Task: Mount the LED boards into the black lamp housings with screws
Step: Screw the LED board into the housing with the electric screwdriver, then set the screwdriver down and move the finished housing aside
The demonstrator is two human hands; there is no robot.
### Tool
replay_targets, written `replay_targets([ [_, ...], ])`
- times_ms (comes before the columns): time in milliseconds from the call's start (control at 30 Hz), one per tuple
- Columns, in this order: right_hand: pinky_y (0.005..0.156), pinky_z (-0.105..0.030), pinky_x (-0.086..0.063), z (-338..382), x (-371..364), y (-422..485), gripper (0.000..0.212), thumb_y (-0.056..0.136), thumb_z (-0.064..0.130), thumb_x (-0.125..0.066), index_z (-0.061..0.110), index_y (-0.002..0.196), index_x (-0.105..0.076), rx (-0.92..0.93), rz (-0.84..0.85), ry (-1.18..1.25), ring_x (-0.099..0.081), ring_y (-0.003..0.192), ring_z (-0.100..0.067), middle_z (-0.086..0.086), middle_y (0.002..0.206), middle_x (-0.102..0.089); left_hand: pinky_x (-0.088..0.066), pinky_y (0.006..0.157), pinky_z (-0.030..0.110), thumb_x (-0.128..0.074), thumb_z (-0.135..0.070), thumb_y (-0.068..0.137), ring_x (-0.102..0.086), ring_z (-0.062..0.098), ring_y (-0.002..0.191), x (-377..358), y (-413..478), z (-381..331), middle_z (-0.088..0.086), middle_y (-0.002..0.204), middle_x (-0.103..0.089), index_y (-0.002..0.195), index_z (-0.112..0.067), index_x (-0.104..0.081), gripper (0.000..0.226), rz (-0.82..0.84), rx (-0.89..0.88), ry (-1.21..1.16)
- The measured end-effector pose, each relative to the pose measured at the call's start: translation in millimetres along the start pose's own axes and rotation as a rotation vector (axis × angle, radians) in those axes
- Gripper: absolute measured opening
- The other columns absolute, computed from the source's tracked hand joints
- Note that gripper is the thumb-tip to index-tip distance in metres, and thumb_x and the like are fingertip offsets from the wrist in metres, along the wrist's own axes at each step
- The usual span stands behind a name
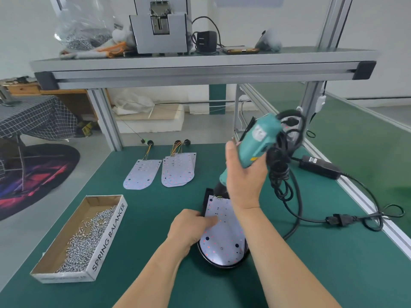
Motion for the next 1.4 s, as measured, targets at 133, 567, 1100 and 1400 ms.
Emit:
replay_targets([
  [133, 0.064, -0.021, -0.052, 17.0, 55.1, 27.4, 0.035, 0.081, 0.047, -0.071, 0.021, 0.100, -0.056, 0.006, -0.190, -0.055, -0.066, 0.066, -0.011, 0.005, 0.076, -0.066, -0.041, 0.072, 0.032, -0.072, -0.050, 0.048, -0.054, 0.018, 0.072, -0.3, -3.2, -0.2, 0.009, 0.081, -0.066, 0.084, -0.012, -0.067, 0.052, 0.009, -0.003, 0.010],
  [567, 0.083, -0.040, -0.044, -59.6, 218.9, 50.3, 0.064, 0.091, 0.029, -0.068, 0.008, 0.138, -0.030, -0.310, -0.145, -0.714, -0.056, 0.095, -0.032, -0.007, 0.112, -0.056, -0.055, 0.090, 0.046, -0.074, -0.043, 0.052, -0.070, 0.033, 0.084, 0.7, -1.6, -3.8, 0.024, 0.106, -0.072, 0.095, 0.010, -0.069, 0.069, -0.035, -0.027, -0.006],
  [1100, 0.093, -0.041, -0.042, -83.0, 149.8, 58.5, 0.029, 0.093, 0.024, -0.060, 0.007, 0.116, -0.055, -0.092, 0.368, -1.474, -0.048, 0.115, -0.035, -0.014, 0.121, -0.056, -0.053, 0.093, 0.052, -0.077, -0.039, 0.054, -0.070, 0.043, 0.098, -0.1, -2.7, -1.8, 0.023, 0.097, -0.075, 0.100, 0.014, -0.068, 0.071, -0.035, -0.027, -0.099],
  [1400, 0.057, -0.028, -0.038, -110.6, 137.5, 24.8, 0.008, 0.085, 0.011, -0.053, 0.008, 0.085, -0.046, -0.517, 0.659, -1.385, -0.052, 0.071, -0.021, -0.005, 0.085, -0.055, -0.055, 0.090, 0.051, -0.081, -0.034, 0.062, -0.073, 0.040, 0.092, 5.5, 2.6, 4.7, 0.020, 0.091, -0.076, 0.095, 0.014, -0.068, 0.060, -0.065, -0.045, -0.176],
])
Point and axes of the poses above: each hand's wrist, its own y-axis towards the middle knuckle, its own x-axis out of the back of the hand, z = x × y, the point moved 9 cm from there along y, towards the middle knuckle
